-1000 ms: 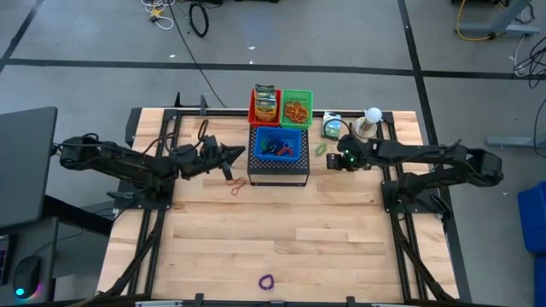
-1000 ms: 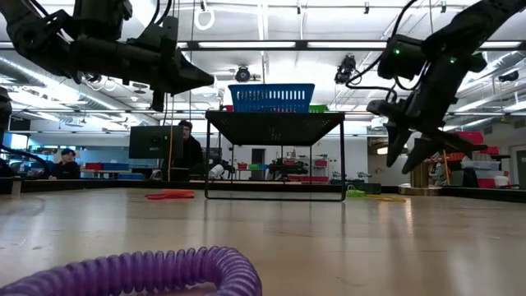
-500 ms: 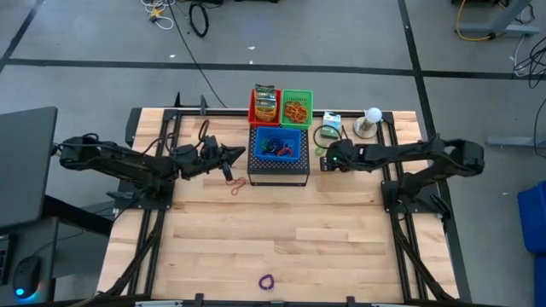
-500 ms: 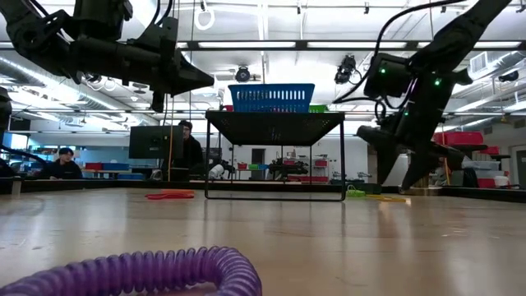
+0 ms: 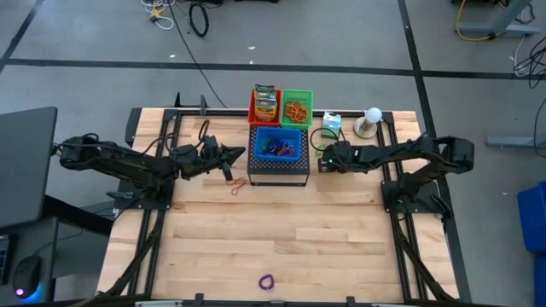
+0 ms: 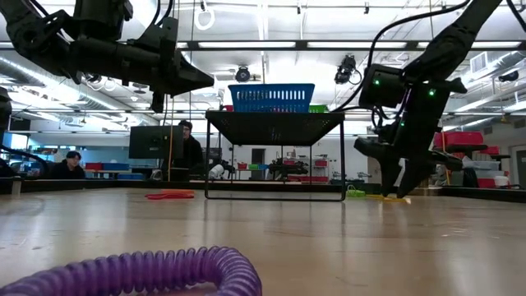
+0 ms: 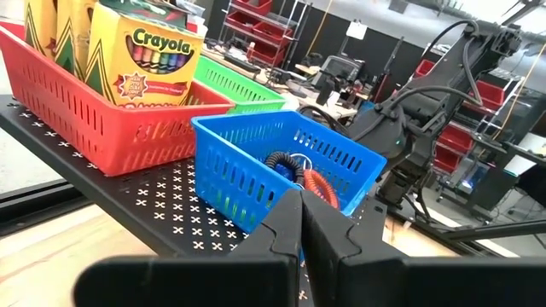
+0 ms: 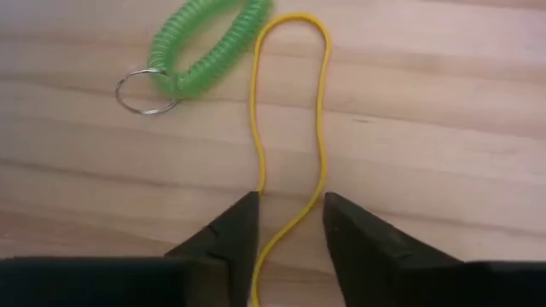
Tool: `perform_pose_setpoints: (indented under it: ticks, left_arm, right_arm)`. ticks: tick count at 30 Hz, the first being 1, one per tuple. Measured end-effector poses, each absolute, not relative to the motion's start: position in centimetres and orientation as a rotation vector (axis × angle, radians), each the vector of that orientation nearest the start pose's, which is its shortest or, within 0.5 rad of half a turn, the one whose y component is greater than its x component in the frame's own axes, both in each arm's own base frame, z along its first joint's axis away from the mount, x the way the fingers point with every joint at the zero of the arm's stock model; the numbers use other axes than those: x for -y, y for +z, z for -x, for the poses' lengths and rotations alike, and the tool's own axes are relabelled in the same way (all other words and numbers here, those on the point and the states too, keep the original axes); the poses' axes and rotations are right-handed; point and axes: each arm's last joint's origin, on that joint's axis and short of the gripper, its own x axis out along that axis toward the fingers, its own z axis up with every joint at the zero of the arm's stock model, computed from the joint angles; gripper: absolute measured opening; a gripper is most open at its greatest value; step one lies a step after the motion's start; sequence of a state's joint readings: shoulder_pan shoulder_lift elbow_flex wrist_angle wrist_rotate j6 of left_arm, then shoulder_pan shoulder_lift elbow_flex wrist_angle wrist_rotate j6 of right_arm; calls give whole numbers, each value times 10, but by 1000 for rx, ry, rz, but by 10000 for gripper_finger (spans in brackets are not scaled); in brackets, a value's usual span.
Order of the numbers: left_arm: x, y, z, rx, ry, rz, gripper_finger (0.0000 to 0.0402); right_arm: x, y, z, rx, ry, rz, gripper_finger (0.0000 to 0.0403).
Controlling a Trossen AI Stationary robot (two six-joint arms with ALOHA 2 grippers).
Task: Pick & Place Office Desk Supplies
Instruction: Put the yellow rubber band into the green bin on the shelf
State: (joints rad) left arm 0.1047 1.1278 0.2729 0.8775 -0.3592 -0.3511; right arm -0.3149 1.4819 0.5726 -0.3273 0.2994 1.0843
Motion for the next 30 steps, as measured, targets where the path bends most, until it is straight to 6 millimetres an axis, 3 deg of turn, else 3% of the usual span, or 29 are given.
perform_pose_setpoints:
  ticks: [6,10,24,30]
  left_arm:
    - [-32,199,-205,105,462,347,7]
    - [-32,199,-205,104,463,346,7]
    - [-32,194,-206,56,471,332,7]
    - [-32,194,-206,59,472,343,7]
  right_arm:
    - [78,119,-212,-829,-1151,-916,45]
    - [78,120,-213,-825,-1145,-922,8]
    - [74,143,-203,-785,-1087,-972,1]
    - [65,170,-196,-748,-1083,-928,1]
